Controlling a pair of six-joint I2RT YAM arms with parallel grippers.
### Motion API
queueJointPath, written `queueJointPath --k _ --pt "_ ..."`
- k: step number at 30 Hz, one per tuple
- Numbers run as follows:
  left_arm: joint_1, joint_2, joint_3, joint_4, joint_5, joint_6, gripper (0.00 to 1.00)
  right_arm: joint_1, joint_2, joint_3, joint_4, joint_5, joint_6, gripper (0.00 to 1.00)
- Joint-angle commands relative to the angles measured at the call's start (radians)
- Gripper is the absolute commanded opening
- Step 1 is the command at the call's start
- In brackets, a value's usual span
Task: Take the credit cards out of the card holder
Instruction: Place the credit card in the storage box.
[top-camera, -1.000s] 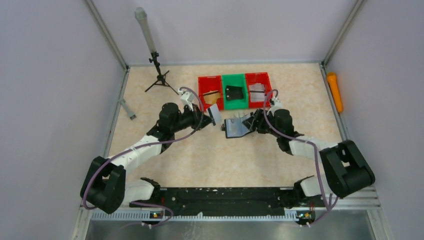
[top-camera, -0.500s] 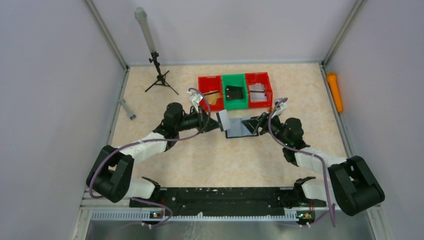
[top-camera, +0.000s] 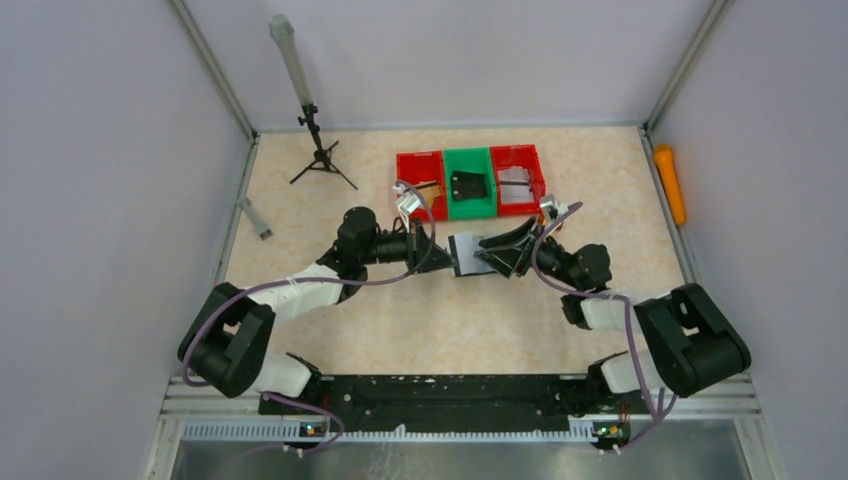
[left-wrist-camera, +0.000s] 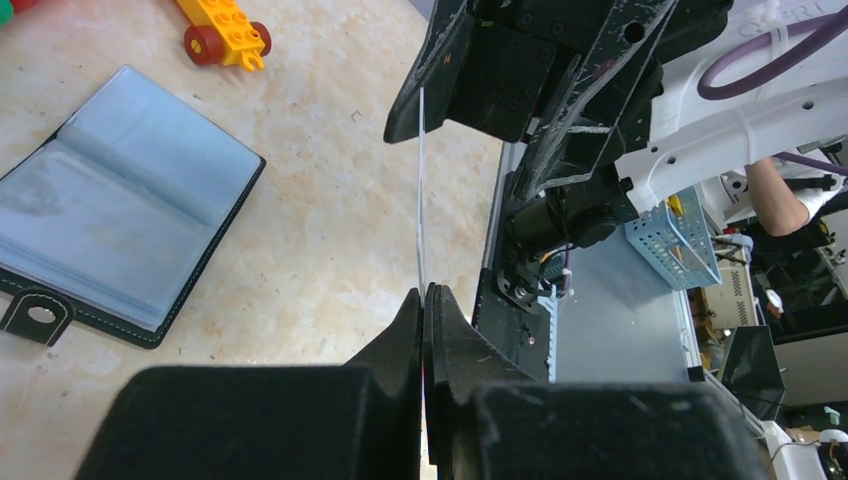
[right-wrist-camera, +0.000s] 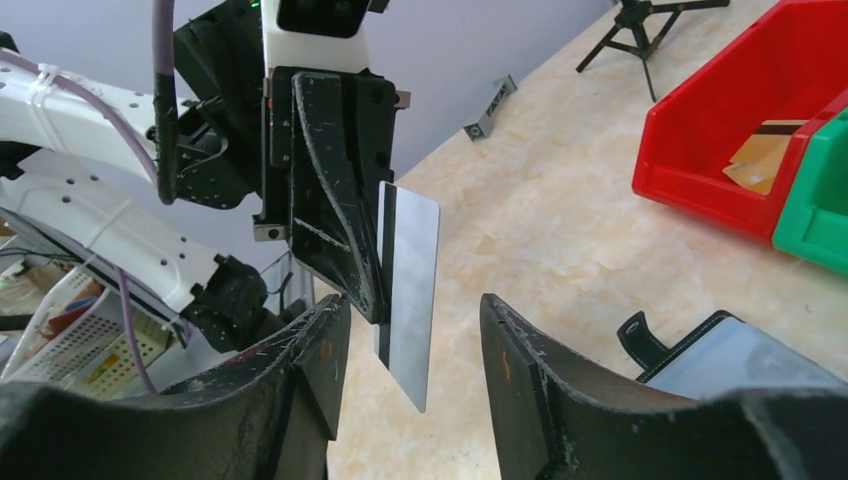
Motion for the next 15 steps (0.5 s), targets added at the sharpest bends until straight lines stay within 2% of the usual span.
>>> queueJointPath --k 1,6,11,15 --pt "-0.009 -0.013 0.032 0.061 0.028 0.015 0.0 0.012 0.032 0.012 0.124 -0.067 0.037 0.5" --pt "-0.014 -0.031 0.02 0.074 0.029 0.025 0.01 0.015 0.049 0.025 0.104 -0.072 0.038 0.5" --pt "-0.017 -0.023 0.025 0.073 0.04 0.025 0.01 0.034 0.092 0.041 0.171 -0.115 0.071 0.47" --pt "-0.024 -0.02 0.028 0.077 0.049 0.025 0.01 0.041 0.111 0.051 0.192 -0.134 0.084 0.36"
